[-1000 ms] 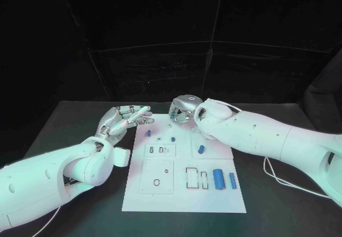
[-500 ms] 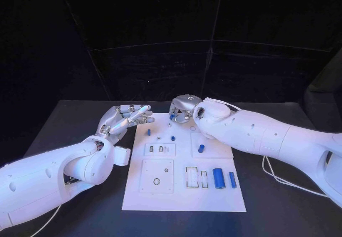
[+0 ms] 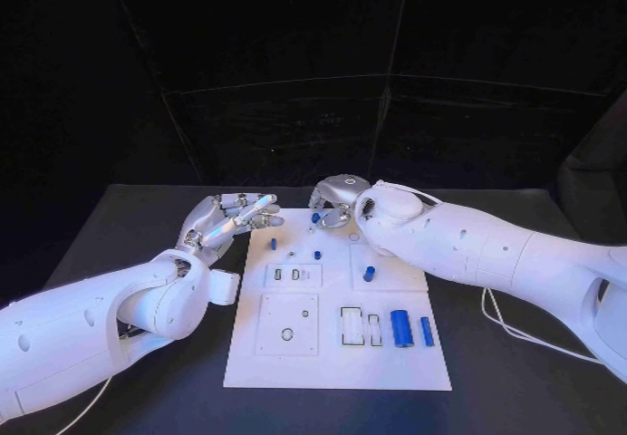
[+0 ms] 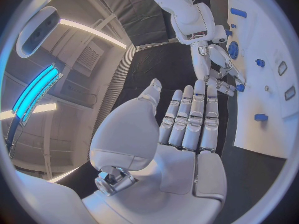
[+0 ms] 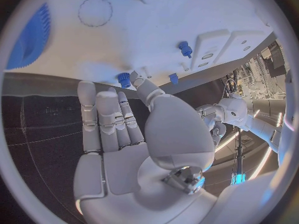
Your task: Assemble the parts on the task board
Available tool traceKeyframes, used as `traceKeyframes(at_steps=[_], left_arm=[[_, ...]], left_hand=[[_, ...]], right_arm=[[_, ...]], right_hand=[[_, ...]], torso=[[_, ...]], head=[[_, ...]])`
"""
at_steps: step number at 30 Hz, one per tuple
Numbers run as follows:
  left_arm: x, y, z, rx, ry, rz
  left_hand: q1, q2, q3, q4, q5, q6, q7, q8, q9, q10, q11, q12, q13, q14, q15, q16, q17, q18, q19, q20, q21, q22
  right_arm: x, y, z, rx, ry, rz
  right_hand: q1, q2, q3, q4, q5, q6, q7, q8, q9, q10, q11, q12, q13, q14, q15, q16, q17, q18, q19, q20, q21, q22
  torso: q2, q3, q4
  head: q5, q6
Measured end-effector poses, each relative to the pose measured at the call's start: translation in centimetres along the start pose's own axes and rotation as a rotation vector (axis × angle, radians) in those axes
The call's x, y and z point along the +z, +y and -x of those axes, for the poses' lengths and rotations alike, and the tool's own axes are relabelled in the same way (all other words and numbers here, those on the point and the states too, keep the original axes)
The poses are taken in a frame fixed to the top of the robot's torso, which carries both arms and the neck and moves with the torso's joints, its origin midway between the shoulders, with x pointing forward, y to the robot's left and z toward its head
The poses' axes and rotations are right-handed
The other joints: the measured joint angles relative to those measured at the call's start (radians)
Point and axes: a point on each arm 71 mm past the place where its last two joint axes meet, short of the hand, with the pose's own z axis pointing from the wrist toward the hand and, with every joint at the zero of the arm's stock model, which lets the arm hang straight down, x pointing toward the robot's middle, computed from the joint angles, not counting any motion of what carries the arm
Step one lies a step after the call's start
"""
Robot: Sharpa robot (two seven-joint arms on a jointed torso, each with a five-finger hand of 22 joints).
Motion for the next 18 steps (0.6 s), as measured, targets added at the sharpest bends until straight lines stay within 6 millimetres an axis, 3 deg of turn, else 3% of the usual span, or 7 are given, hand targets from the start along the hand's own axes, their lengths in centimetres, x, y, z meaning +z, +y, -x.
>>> traceKeyframes(at_steps=[6, 9, 12, 15, 16, 18], left_arm=[[0.0, 0.0, 0.2, 0.001, -0.002, 0.002], [-0.1, 0.0, 0.3, 0.002, -0.003, 0.003], [-0.1, 0.0, 0.4, 0.003, -0.004, 0.005], [-0.2, 0.0, 0.5, 0.003, -0.004, 0.006], [-0.2, 0.0, 0.5, 0.003, -0.005, 0.006], [-0.2, 0.0, 0.6, 0.004, -0.005, 0.006]], left_hand=[[0.0, 0.0, 0.0, 0.0, 0.0, 0.0, 0.0, -0.005, 0.0, 0.0, 0.0, 0.0, 0.0, 0.0, 0.0, -0.004, 0.0, 0.0, 0.0, 0.0, 0.0, -0.001], [0.0, 0.0, 0.0, 0.0, 0.0, 0.0, 0.0, -0.005, 0.0, 0.0, 0.0, 0.0, -0.001, 0.0, 0.0, -0.004, 0.0, 0.0, 0.0, 0.0, -0.001, -0.001], [0.0, 0.0, -0.003, -0.003, 0.0, 0.0, 0.0, -0.005, 0.0, 0.0, 0.0, 0.0, -0.001, 0.0, 0.0, -0.004, 0.0, 0.0, 0.0, 0.0, -0.004, -0.001], [0.0, 0.0, -0.003, -0.003, 0.0, 0.0, 0.0, -0.005, 0.0, 0.0, 0.0, 0.0, -0.001, 0.0, 0.0, -0.004, 0.0, 0.0, 0.0, 0.0, -0.004, -0.001], [0.0, 0.0, -0.003, -0.003, 0.0, 0.0, 0.0, -0.005, 0.0, 0.0, 0.0, 0.0, -0.001, 0.0, 0.0, -0.004, 0.0, 0.0, 0.0, 0.0, -0.004, -0.001], [0.0, 0.0, -0.003, -0.003, 0.0, 0.0, 0.0, -0.005, 0.0, 0.0, 0.0, 0.0, -0.001, 0.0, 0.0, -0.004, 0.0, 0.0, 0.0, 0.0, -0.004, -0.001]], right_arm=[[-1.2, -0.9, 0.6, 0.015, -0.037, 0.001], [-2.5, -2.0, 1.3, 0.031, -0.06, -0.009], [-4.0, -3.4, 1.9, 0.059, -0.077, -0.032], [-5.6, -5.0, 2.4, 0.108, -0.077, -0.076], [-6.0, -5.5, 2.5, 0.125, -0.075, -0.091], [-6.9, -6.5, 2.6, 0.158, -0.067, -0.126]], right_hand=[[0.013, 0.004, -0.037, 0.019, 0.015, -0.011, 0.008, 0.0, 0.002, 0.013, 0.001, 0.018, 0.004, 0.0, 0.0, 0.004, 0.013, 0.0, 0.013, -0.001, -0.001, 0.004], [0.017, 0.008, -0.047, 0.029, 0.048, 0.027, 0.003, 0.012, 0.008, 0.115, -0.013, 0.068, 0.02, 0.017, -0.016, 0.037, 0.062, 0.0, 0.046, -0.005, 0.017, 0.037], [0.014, 0.006, -0.06, 0.046, 0.076, 0.063, -0.015, 0.023, 0.012, 0.278, -0.047, 0.157, 0.063, 0.047, -0.036, 0.109, 0.179, 0.0, 0.12, -0.024, 0.072, 0.142], [-0.015, -0.024, -0.091, 0.069, 0.092, 0.061, -0.033, 0.023, 0.01, 0.371, -0.07, 0.236, 0.119, 0.05, -0.055, 0.17, 0.277, -0.002, 0.172, -0.045, 0.11, 0.213], [-0.027, -0.035, -0.11, 0.08, 0.106, 0.056, -0.038, 0.021, 0.008, 0.386, -0.074, 0.269, 0.148, 0.048, -0.056, 0.197, 0.324, -0.019, 0.191, -0.05, 0.125, 0.242], [-0.039, -0.047, -0.149, 0.105, 0.128, 0.049, -0.04, 0.018, 0.006, 0.39, -0.075, 0.361, 0.243, 0.048, -0.056, 0.247, 0.408, -0.025, 0.222, -0.057, 0.149, 0.288]], torso=[[0.0, 0.0003, -0.0029], [0.0, 0.0007, -0.0047], [0.0, 0.001, -0.0087], [-0.002, 0.0016, -0.0134], [-0.002, 0.002, -0.0152], [-0.002, 0.0025, -0.0184]], head=[[0.001, 0.003], [-0.001, 0.006], [-0.001, 0.008], [-0.002, 0.01], [-0.002, 0.011], [-0.002, 0.012]])
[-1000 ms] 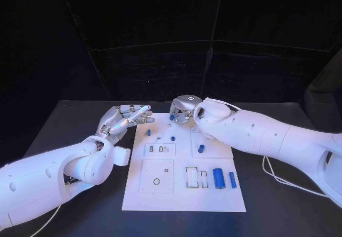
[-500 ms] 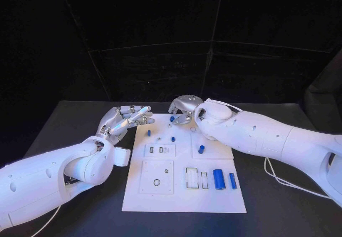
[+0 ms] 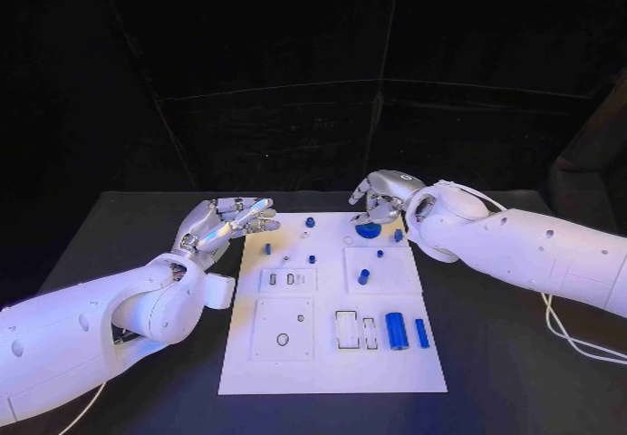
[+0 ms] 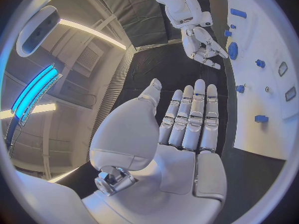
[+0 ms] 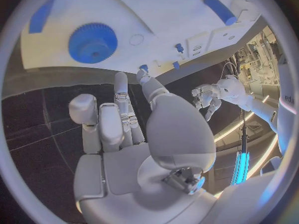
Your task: Assemble the parts on the task board
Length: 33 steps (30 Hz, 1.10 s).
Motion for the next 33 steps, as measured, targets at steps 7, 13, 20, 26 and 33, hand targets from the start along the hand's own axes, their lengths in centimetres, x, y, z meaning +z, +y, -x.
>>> traceKeyframes(at_steps=[7, 13, 20, 26, 33], left_arm=[[0.1, 0.1, 0.1, 0.0, 0.0, 0.001], [0.2, 0.2, 0.2, 0.001, -0.001, 0.003], [0.3, 0.3, 0.2, 0.0, 0.002, 0.004], [0.3, 0.3, 0.2, -0.001, 0.004, 0.006], [0.3, 0.3, 0.1, -0.003, 0.006, 0.006]], left_hand=[[0.0, 0.0, 0.0, 0.0, 0.0, 0.0, 0.0, 0.0, 0.0, 0.0, 0.0, -0.004, 0.0, 0.0, 0.0, 0.0, 0.0, 0.0, 0.0, 0.0, 0.0, -0.001], [0.0, 0.0, 0.0, 0.0, 0.0, 0.0, 0.0, 0.0, 0.0, 0.0, 0.0, -0.004, 0.0, 0.0, 0.0, 0.0, 0.0, 0.0, 0.0, 0.0, 0.0, -0.001], [0.0, 0.0, 0.0, 0.0, 0.0, 0.0, 0.0, 0.0, 0.0, 0.0, 0.0, -0.004, 0.0, 0.0, 0.0, 0.0, -0.001, 0.0, 0.0, 0.0, 0.0, -0.001], [-0.004, 0.004, 0.0, 0.0, 0.0, 0.0, 0.0, 0.0, 0.0, 0.0, 0.0, -0.004, 0.0, 0.0, 0.0, -0.004, -0.001, 0.0, 0.0, 0.0, 0.0, -0.002], [-0.004, 0.004, 0.0, 0.0, 0.0, 0.0, 0.0, 0.0, 0.0, 0.0, 0.0, -0.004, 0.0, 0.0, 0.0, -0.004, -0.001, 0.0, 0.0, 0.0, 0.0, -0.002]], right_arm=[[-1.4, -2.5, 0.2, 0.079, 0.056, -0.112], [-1.5, -3.4, -0.1, 0.102, 0.111, -0.173], [-1.3, -3.8, -0.6, 0.101, 0.158, -0.206], [-1.1, -4.0, -0.8, 0.087, 0.176, -0.223], [-0.7, -3.5, -1.0, 0.079, 0.186, -0.217]], right_hand=[[0.045, -0.003, -0.128, 0.118, 0.025, -0.03, 0.013, 0.009, 0.0, -0.047, 0.011, 0.557, 0.613, 0.0, 0.0, 0.109, 0.199, -0.016, 0.051, 0.014, 0.061, 0.119], [0.077, -0.004, -0.154, 0.178, 0.042, -0.045, 0.019, 0.02, 0.0, -0.027, 0.021, 0.728, 0.81, 0.002, 0.01, 0.144, 0.265, -0.031, 0.081, 0.021, 0.088, 0.177], [0.093, 0.004, -0.159, 0.196, 0.063, -0.048, 0.023, 0.035, 0.0, 0.014, 0.025, 0.849, 0.945, 0.002, 0.01, 0.161, 0.268, -0.047, 0.123, 0.025, 0.122, 0.255], [0.102, 0.013, -0.159, 0.196, 0.077, -0.048, 0.023, 0.04, 0.001, 0.025, 0.022, 0.886, 0.988, 0.002, 0.01, 0.168, 0.268, -0.047, 0.126, 0.025, 0.122, 0.263], [0.111, 0.022, -0.157, 0.199, 0.078, -0.043, 0.017, 0.047, 0.001, 0.039, 0.02, 0.908, 1.003, 0.002, 0.01, 0.168, 0.268, -0.047, 0.126, 0.025, 0.122, 0.266]], torso=[[0.0, 0.0021, -0.0073], [0.002, 0.0027, -0.0073], [0.002, 0.0019, -0.0057], [0.002, 0.0008, -0.0053], [0.002, 0.0004, -0.0053]], head=[[0.001, 0.003], [-0.007, 0.003], [-0.009, 0.0], [-0.009, -0.001], [-0.008, -0.003]])
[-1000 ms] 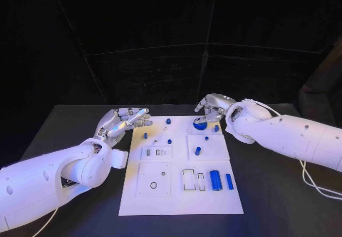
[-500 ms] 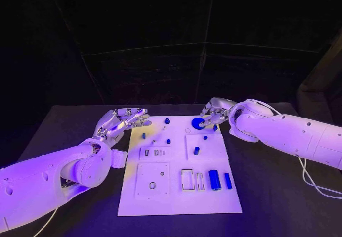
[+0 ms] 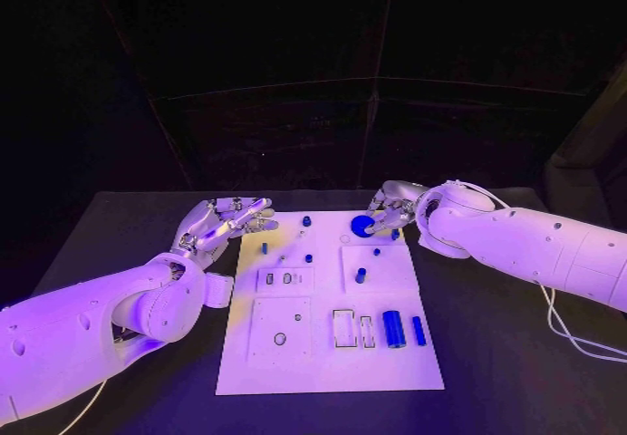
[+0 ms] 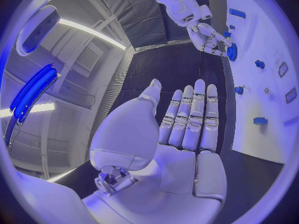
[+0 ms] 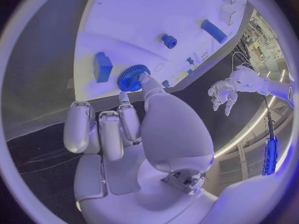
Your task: Assemble the parts on the task board
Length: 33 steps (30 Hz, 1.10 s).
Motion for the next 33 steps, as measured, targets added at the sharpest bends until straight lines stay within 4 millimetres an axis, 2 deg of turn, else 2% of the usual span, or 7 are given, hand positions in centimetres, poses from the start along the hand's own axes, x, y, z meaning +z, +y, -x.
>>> traceKeyframes(at_steps=[14, 21, 23, 27, 33], left_arm=[[0.0, 0.0, 0.1, 0.0, 0.001, 0.002], [0.0, 0.0, 0.1, 0.0, 0.001, 0.003], [0.0, 0.1, 0.1, 0.0, 0.001, 0.003], [0.0, 0.1, 0.1, 0.0, 0.0, 0.004], [0.0, 0.1, 0.2, 0.001, -0.001, 0.005]], left_hand=[[0.0, 0.0, 0.0, 0.0, 0.0, 0.0, 0.0, 0.0, 0.0, 0.0, 0.0, 0.0, 0.0, 0.0, 0.0, 0.0, 0.0, 0.0, 0.0, 0.0, 0.0, 0.0], [0.0, 0.0, 0.0, 0.0, 0.0, 0.0, 0.0, 0.0, 0.0, 0.0, 0.0, 0.0, 0.0, 0.0, 0.0, 0.0, 0.0, 0.0, 0.0, 0.0, 0.0, 0.0], [0.0, 0.0, 0.0, 0.0, 0.0, 0.0, 0.0, 0.0, 0.0, 0.0, 0.0, 0.0, 0.0, 0.0, 0.0, 0.0, 0.0, 0.0, 0.0, 0.0, 0.0, 0.0], [0.0, 0.0, 0.0, 0.0, 0.0, 0.0, 0.0, 0.0, 0.0, 0.0, 0.0, 0.0, 0.0, 0.0, 0.0, 0.0, 0.0, 0.0, 0.0, 0.0, 0.0, 0.0], [0.0, 0.0, 0.0, 0.0, 0.0, 0.0, 0.0, 0.0, 0.0, 0.0, 0.0, 0.0, 0.0, 0.0, 0.0, 0.0, 0.0, 0.0, 0.0, 0.0, 0.0, 0.0]], right_arm=[[0.1, 0.6, -0.1, -0.023, -0.01, 0.022], [0.1, 0.9, 0.0, -0.048, -0.024, 0.035], [0.1, 1.0, 0.0, -0.052, -0.029, 0.04], [0.1, 1.3, 0.0, -0.059, -0.038, 0.053], [0.1, 1.5, 0.0, -0.067, -0.045, 0.061]], right_hand=[[0.014, 0.015, 0.011, -0.011, 0.0, 0.019, -0.003, 0.012, 0.001, 0.018, 0.001, 0.052, 0.0, 0.0, 0.0, 0.008, 0.0, 0.0, 0.021, -0.004, 0.015, 0.041], [0.019, 0.011, 0.008, -0.014, 0.0, 0.019, -0.003, 0.012, -0.001, 0.018, 0.001, 0.052, 0.0, 0.0, 0.0, 0.008, 0.0, -0.001, 0.025, 0.0, 0.02, 0.048], [0.018, 0.01, 0.008, -0.014, -0.002, 0.014, 0.002, 0.011, -0.003, 0.018, 0.001, 0.052, 0.0, 0.0, 0.0, 0.008, 0.0, -0.016, 0.025, 0.0, 0.02, 0.05], [0.01, 0.002, 0.005, -0.017, -0.007, 0.004, 0.005, 0.005, -0.004, 0.018, 0.001, 0.051, 0.0, 0.0, 0.0, 0.008, 0.0, -0.016, 0.025, 0.0, 0.02, 0.05], [0.01, 0.002, 0.005, -0.017, -0.009, 0.004, 0.005, 0.005, -0.004, 0.018, 0.001, 0.044, 0.0, -0.004, 0.004, 0.008, 0.0, -0.016, 0.025, 0.0, 0.02, 0.051]], torso=[[0.0, 0.0005, -0.0012], [0.0, 0.0007, -0.0016], [0.0, 0.0008, -0.0016], [0.0, 0.0008, -0.0011], [0.0, 0.0007, -0.0004]], head=[[0.002, -0.002], [-0.001, -0.003], [-0.001, -0.004], [-0.001, -0.005], [-0.001, -0.006]])
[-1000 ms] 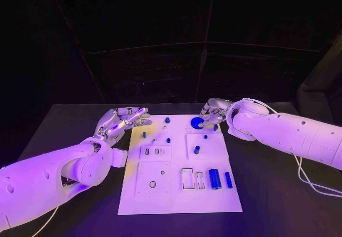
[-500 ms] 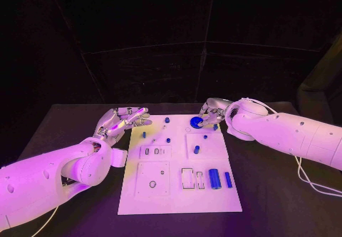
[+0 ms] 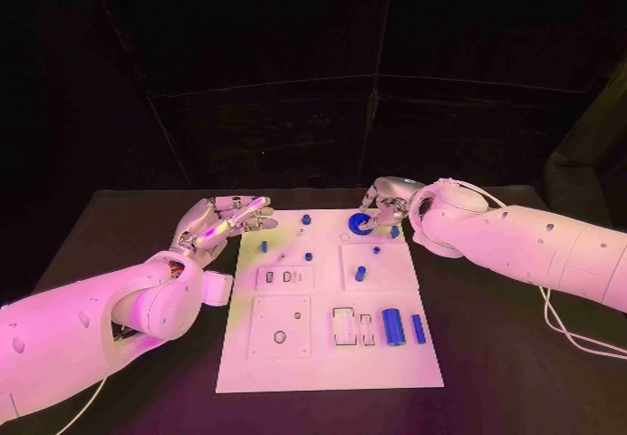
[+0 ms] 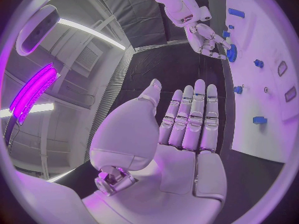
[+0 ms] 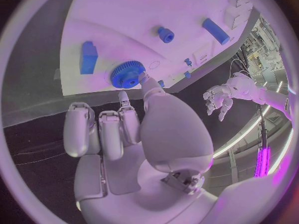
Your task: Assemble the parts on the task board
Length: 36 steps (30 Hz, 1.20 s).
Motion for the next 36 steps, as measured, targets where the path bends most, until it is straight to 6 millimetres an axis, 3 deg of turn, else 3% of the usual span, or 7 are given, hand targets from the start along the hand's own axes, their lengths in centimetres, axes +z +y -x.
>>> traceKeyframes(at_steps=[16, 25, 32, 36], left_arm=[[0.02, 0.04, 0.0, 0.0, 0.0, 0.003], [0.03, 0.06, 0.02, 0.0, 0.0, 0.004], [0.03, 0.07, 0.03, 0.0, 0.0, 0.005], [0.04, 0.08, 0.05, 0.0, 0.0, 0.005]], left_hand=[[0.0, 0.0, 0.0, 0.0, 0.0, 0.0, 0.0, -0.004, 0.0, 0.0, 0.0, -0.004, 0.0, 0.0, 0.0, 0.0, 0.0, 0.0, 0.003, 0.003, -0.004, -0.002], [0.0, 0.0, 0.0, 0.0, 0.0, 0.0, 0.0, -0.003, 0.0, 0.0, 0.0, -0.004, 0.0, 0.0, 0.0, 0.0, 0.0, 0.0, 0.003, 0.003, -0.004, -0.001], [0.0, 0.0, -0.003, -0.003, 0.0, 0.0, 0.0, -0.003, 0.0, 0.0, 0.0, -0.004, 0.0, 0.0, 0.0, -0.005, -0.001, 0.0, 0.003, 0.003, -0.004, -0.002], [0.0, 0.0, -0.003, -0.003, 0.0, 0.0, 0.0, -0.003, 0.0, 0.0, 0.0, -0.004, 0.0, 0.0, 0.0, -0.005, -0.001, 0.0, 0.003, 0.003, -0.004, -0.002]], right_arm=[[0.32, -0.02, -0.29, -0.014, 0.031, -0.006], [0.37, 0.12, -0.26, -0.017, 0.041, -0.001], [0.39, 0.25, -0.21, -0.016, 0.029, 0.003], [0.36, 0.46, -0.12, -0.016, 0.005, 0.01]], right_hand=[[0.0, 0.0, 0.002, -0.002, 0.0, -0.001, 0.001, 0.0, 0.002, 0.0, 0.0, -0.004, 0.0, 0.004, 0.004, 0.004, 0.0, 0.0, 0.004, 0.004, 0.004, 0.004], [0.021, 0.021, 0.02, -0.019, 0.0, 0.039, -0.009, 0.015, 0.005, 0.001, -0.001, 0.01, 0.0, 0.004, 0.004, 0.004, 0.0, 0.0, 0.007, 0.0, 0.007, 0.013], [0.062, 0.06, 0.1, -0.052, -0.092, 0.091, -0.018, 0.024, 0.005, 0.007, -0.015, 0.025, 0.0, 0.002, -0.006, 0.007, 0.0, 0.0, 0.018, -0.011, 0.011, 0.026], [0.079, 0.076, 0.157, -0.084, -0.104, 0.095, -0.013, 0.024, 0.003, 0.007, -0.026, 0.046, 0.0, 0.002, -0.017, 0.007, 0.0, 0.0, 0.025, -0.018, 0.015, 0.036]], torso=[[0.0, 0.0002, 0.0], [0.0, 0.0004, -0.0002], [0.0, 0.0004, -0.0007], [0.0, 0.0004, -0.0007]], head=[[0.001, -0.006], [0.001, -0.008], [0.001, -0.008], [0.001, -0.009]])
